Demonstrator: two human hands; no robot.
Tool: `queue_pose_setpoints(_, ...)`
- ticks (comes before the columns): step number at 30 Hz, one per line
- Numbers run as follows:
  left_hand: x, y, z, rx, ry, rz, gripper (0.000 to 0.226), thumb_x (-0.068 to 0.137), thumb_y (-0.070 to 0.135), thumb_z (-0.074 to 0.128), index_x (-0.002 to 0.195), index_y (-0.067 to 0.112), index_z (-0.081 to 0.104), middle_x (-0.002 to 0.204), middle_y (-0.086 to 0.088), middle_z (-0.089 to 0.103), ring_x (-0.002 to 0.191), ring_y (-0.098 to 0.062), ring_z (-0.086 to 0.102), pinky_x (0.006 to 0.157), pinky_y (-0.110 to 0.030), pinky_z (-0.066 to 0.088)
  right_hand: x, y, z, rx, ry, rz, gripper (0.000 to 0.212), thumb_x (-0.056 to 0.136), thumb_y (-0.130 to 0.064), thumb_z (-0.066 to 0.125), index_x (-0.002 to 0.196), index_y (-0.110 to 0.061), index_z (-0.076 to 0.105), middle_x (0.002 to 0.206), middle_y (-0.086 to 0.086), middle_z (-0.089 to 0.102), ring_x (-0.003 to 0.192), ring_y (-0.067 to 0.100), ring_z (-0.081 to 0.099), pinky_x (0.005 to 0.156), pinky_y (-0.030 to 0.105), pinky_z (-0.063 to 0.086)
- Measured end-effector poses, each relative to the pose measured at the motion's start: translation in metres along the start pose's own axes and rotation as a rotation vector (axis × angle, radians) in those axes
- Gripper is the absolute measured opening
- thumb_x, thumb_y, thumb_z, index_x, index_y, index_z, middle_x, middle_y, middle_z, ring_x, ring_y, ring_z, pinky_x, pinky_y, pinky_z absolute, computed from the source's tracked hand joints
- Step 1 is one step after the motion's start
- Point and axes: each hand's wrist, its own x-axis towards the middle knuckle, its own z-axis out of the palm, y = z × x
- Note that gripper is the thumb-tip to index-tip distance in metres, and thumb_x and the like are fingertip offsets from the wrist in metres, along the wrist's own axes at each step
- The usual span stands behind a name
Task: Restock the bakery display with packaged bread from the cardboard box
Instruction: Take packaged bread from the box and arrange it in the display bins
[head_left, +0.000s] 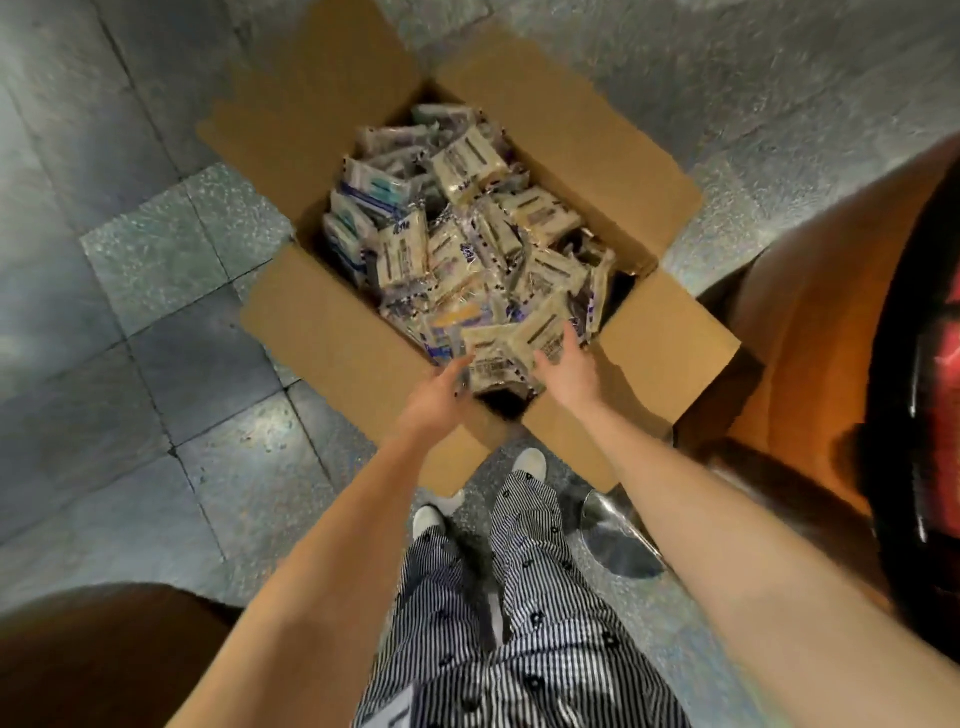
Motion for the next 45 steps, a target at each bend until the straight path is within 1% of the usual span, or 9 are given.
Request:
queue_pose_setpoints(3,0.006,-0.001,0.009,-0.121,-0.006,-0.054,0.054,0.102,0.024,0.047,0.152,0.035,0.029,0.122,-0.007,0.056,0.078,-0.021,0.060,0.062,-0.035,0.049,0.017,-0.003,0.004,0.030,0.013,0.038,0.080,0.096,-0.043,0.057,0.158,-0.022,0.010,0.107,0.014,0.061,0.073,0.021,0.058,0.056,0.026,0.044)
queue_pose_setpoints(5,0.008,0.002,0.013,-0.220,0.021,-0.076,0.057,0.102,0.021,0.050,0.152,0.036,0.029,0.132,-0.005,0.055,0.098,-0.020,0.061,0.080,-0.037,0.054,0.024,-0.006,0.007,0.027,0.009,0.037,0.084,0.093,-0.048,0.059,0.157,-0.022,0.011,0.134,0.017,0.055,0.107,0.030,0.061,0.077,0.034,0.052)
queue_pose_setpoints(8,0.015,0.009,0.018,-0.416,0.063,-0.080,0.056,0.100,0.015,0.053,0.151,0.030,0.034,0.151,0.004,0.042,0.122,-0.013,0.048,0.096,-0.029,0.041,0.035,-0.005,0.011,-0.012,0.005,0.032,0.084,0.092,-0.054,0.058,0.157,-0.029,0.012,0.159,0.010,0.029,0.146,0.036,0.022,0.111,0.051,0.032)
queue_pose_setpoints(13,0.023,0.012,0.022,-0.645,0.067,-0.109,0.049,0.096,0.012,0.061,0.141,0.026,0.045,0.143,-0.005,0.048,0.120,-0.021,0.052,0.097,-0.034,0.046,0.044,-0.007,0.012,-0.067,-0.060,-0.057,0.081,0.094,-0.052,0.056,0.156,-0.038,0.007,0.159,0.004,0.030,0.139,0.038,0.034,0.107,0.049,0.035)
queue_pose_setpoints(19,0.032,0.010,0.017,-0.725,0.079,-0.129,0.048,0.087,-0.004,0.065,0.129,0.014,0.050,0.108,0.013,0.049,0.080,0.000,0.049,0.055,-0.006,0.044,0.045,-0.009,0.006,0.080,-0.009,-0.045,0.084,0.087,-0.040,0.070,0.154,-0.042,0.019,0.156,0.010,0.033,0.144,0.035,0.021,0.108,0.048,0.033)
queue_pose_setpoints(25,0.027,0.001,0.009,-0.725,0.169,-0.107,0.035,0.086,-0.001,0.068,0.107,0.018,0.048,0.102,-0.002,0.052,0.077,-0.013,0.051,0.061,-0.022,0.044,0.028,-0.011,0.004,0.181,0.082,-0.024,0.073,0.085,-0.018,0.074,0.148,-0.024,0.036,0.152,0.012,0.037,0.141,0.029,0.033,0.111,0.042,0.032)
queue_pose_setpoints(32,0.016,-0.003,-0.010,-0.665,0.169,-0.055,0.035,0.089,-0.004,0.062,0.118,0.015,0.057,0.114,0.005,0.052,0.093,-0.007,0.053,0.064,-0.011,0.044,0.004,-0.017,0.007,0.282,0.200,0.023,0.065,0.085,-0.010,0.074,0.142,-0.021,0.044,0.145,0.009,0.044,0.127,0.022,0.047,0.099,0.030,0.038)
queue_pose_setpoints(36,-0.001,-0.013,-0.019,-0.641,0.164,-0.054,0.026,0.091,-0.011,0.053,0.107,0.008,0.062,0.102,0.002,0.057,0.075,-0.004,0.054,0.052,-0.008,0.045,-0.019,-0.017,0.014,0.339,0.196,0.035,0.065,0.084,-0.001,0.071,0.141,-0.017,0.045,0.142,0.004,0.050,0.122,0.019,0.054,0.099,0.035,0.048)
queue_pose_setpoints(45,-0.056,-0.054,-0.051,-0.509,0.259,-0.008,0.016,0.096,0.002,0.050,0.109,0.008,0.056,0.106,-0.005,0.058,0.089,-0.018,0.055,0.062,-0.021,0.046,-0.081,-0.041,0.038,0.365,0.309,0.048,0.063,0.088,0.001,0.067,0.144,-0.019,0.044,0.148,0.009,0.044,0.137,0.027,0.042,0.108,0.037,0.036)
